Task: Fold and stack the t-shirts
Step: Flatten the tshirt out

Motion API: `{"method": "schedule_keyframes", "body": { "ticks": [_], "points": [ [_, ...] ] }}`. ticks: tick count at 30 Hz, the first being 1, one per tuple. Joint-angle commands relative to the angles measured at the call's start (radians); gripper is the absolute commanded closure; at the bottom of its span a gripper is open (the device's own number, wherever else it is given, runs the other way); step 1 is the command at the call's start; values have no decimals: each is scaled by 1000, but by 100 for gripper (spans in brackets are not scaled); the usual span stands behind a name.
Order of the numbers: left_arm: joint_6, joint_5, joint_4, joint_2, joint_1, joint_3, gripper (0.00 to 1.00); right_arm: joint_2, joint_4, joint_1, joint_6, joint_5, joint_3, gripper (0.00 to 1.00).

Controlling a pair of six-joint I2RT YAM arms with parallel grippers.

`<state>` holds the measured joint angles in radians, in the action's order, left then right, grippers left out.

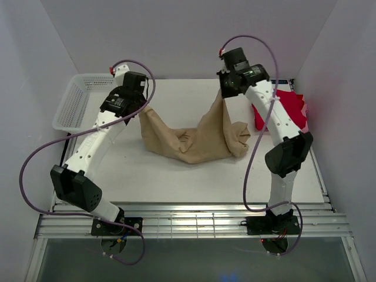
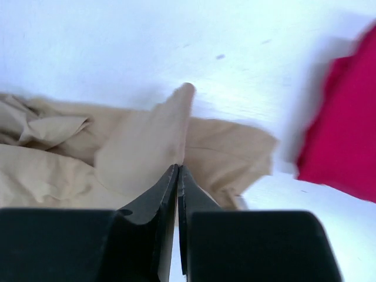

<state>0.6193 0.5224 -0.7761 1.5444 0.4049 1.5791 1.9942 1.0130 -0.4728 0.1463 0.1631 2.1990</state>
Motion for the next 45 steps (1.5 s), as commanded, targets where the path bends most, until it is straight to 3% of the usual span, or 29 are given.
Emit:
{"method": "schedule_keyframes", "body": {
  "ticks": [1, 11, 20, 25, 29, 31, 34, 35, 37, 40, 45],
  "points": [
    [-6, 123, 49, -136, -26, -10, 100, -159, 44, 54, -40, 88, 44, 92],
    [177, 271, 83, -565, -34, -358, 100, -506, -21, 57, -67, 107, -84, 92],
    [183, 90, -150, -711, -34, -364, 100, -744, 192, 51, 38, 43, -148, 92],
    [157, -71, -233, -658, -34, -315, 100, -775, 257, 51, 128, -25, -177, 92],
    [139, -139, -279, -547, -34, -306, 100, -807, 178, 51, 142, -89, -421, 92],
    [128, -153, -279, -508, -34, -338, 100, -831, 52, 51, 145, -129, -640, 92],
    [128, -194, -269, -491, -34, -404, 100, -828, -141, 51, 145, -198, -932, 72],
    [126, -218, -264, -492, -34, -421, 100, -818, -184, 51, 151, -211, -993, 58],
    [131, -239, -255, -509, -34, -451, 100, -770, -299, 51, 156, -223, -1137, 51],
    [134, -262, -250, -532, -34, -488, 100, -683, -367, 51, 170, -214, -1243, 48],
    [135, -265, -252, -563, -34, -502, 100, -595, -461, 51, 165, -226, -1283, 48]
  ]
}}
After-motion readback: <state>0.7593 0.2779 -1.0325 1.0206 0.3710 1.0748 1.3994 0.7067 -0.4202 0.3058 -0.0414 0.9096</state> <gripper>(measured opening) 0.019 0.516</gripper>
